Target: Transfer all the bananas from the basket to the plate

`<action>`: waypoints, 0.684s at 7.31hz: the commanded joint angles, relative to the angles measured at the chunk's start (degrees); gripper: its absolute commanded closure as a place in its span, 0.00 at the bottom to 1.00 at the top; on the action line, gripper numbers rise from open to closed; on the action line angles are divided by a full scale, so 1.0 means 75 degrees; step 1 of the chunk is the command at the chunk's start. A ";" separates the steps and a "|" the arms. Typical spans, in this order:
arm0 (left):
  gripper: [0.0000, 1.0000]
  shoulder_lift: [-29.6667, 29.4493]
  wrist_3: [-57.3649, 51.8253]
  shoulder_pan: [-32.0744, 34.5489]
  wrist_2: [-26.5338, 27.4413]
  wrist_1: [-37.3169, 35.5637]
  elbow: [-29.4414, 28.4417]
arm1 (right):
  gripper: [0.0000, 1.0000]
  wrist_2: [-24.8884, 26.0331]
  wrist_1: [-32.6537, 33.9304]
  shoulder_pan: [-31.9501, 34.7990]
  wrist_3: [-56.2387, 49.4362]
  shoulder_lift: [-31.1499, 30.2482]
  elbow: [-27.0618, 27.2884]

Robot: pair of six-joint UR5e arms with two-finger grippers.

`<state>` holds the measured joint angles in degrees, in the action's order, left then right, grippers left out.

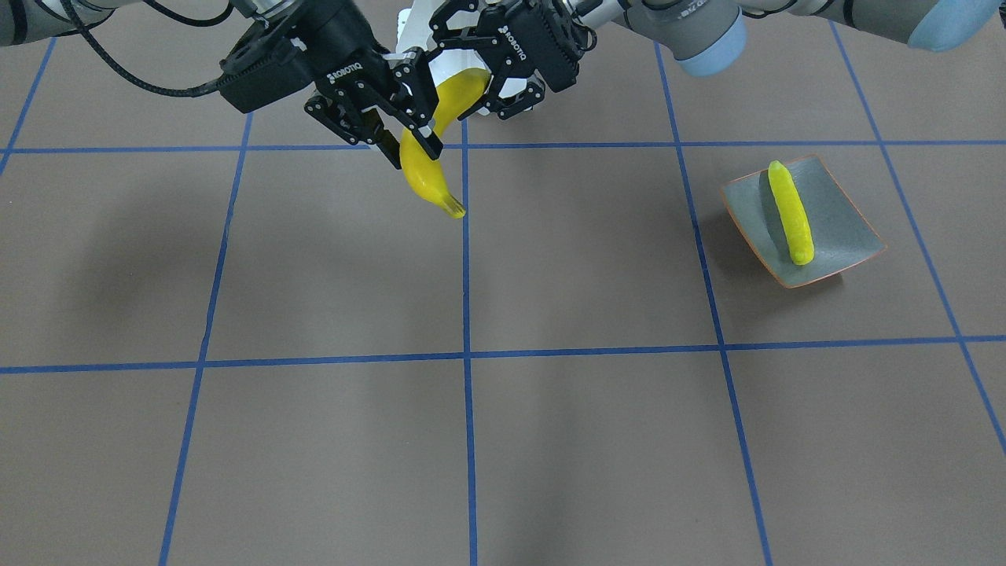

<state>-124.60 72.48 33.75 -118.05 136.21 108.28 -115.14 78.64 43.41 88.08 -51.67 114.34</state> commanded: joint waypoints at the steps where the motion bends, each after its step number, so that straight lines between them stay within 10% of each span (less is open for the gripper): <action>1: 1.00 0.0019 0.0004 -0.0023 0.0060 -0.0009 0.0105 | 0.50 0.0012 -0.0021 -0.0011 -0.0013 -0.0025 0.0001; 2: 1.00 0.0031 0.0097 -0.0011 0.0060 -0.0009 0.0152 | 0.00 0.0128 -0.0021 -0.0011 -0.0036 -0.0083 0.0013; 5: 1.00 0.0100 0.0555 -0.0011 0.0060 -0.0009 0.0270 | 0.00 0.0176 -0.0044 0.0047 -0.0142 -0.0281 0.0292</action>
<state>-124.24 76.00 33.63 -117.60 136.14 109.95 -113.71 78.35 43.45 87.23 -52.78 115.09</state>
